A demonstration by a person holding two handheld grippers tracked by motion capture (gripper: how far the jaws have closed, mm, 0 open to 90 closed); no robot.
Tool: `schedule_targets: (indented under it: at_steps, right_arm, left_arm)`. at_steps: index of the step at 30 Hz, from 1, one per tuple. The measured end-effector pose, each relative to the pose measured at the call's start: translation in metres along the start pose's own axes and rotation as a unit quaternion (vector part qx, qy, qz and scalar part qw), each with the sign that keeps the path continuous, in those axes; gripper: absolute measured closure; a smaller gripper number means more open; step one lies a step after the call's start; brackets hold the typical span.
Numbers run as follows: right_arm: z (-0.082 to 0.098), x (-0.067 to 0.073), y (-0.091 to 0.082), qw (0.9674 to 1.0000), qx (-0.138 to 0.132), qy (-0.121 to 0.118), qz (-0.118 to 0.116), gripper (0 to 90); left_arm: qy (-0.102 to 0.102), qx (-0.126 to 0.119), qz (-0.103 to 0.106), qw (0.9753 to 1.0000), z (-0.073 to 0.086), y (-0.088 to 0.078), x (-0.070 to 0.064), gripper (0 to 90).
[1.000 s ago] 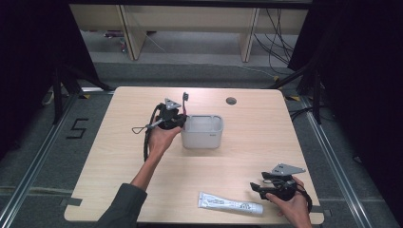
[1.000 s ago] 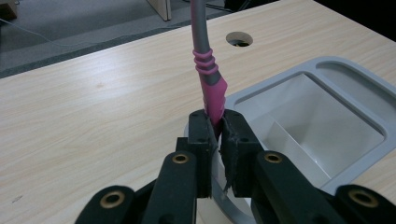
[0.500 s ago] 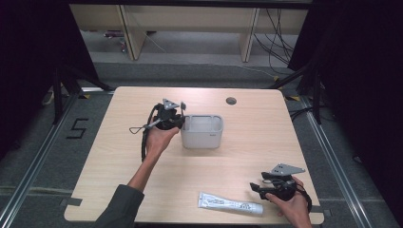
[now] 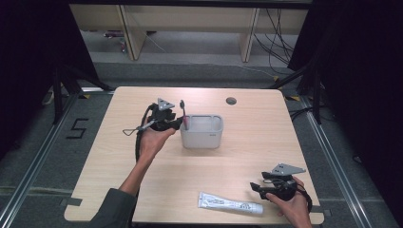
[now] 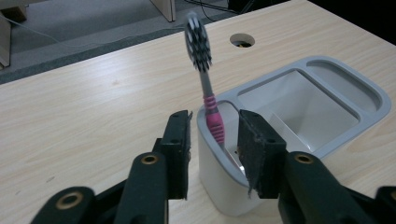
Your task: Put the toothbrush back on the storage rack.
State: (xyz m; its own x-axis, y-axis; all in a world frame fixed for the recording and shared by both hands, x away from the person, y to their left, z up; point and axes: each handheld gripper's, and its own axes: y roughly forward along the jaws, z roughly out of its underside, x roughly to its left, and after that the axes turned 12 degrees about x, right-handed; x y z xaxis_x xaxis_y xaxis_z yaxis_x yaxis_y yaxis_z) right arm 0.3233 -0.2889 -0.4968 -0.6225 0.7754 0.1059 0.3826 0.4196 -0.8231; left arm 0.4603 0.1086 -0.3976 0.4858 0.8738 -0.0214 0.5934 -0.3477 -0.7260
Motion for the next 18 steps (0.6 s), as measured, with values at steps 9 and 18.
schedule_targets:
  at_steps: [9,18]
  right_arm:
    - [0.0,0.0,0.0,1.0,-0.002,-0.003,0.001,33.5]
    - [0.0,0.001,0.0,1.0,-0.001,0.003,-0.001,33.4]
  left_arm:
    - [0.008,0.016,0.02,0.9997,0.011,-0.015,0.006,49.5]
    - [0.002,0.008,0.043,0.999,0.025,-0.03,0.003,38.7]
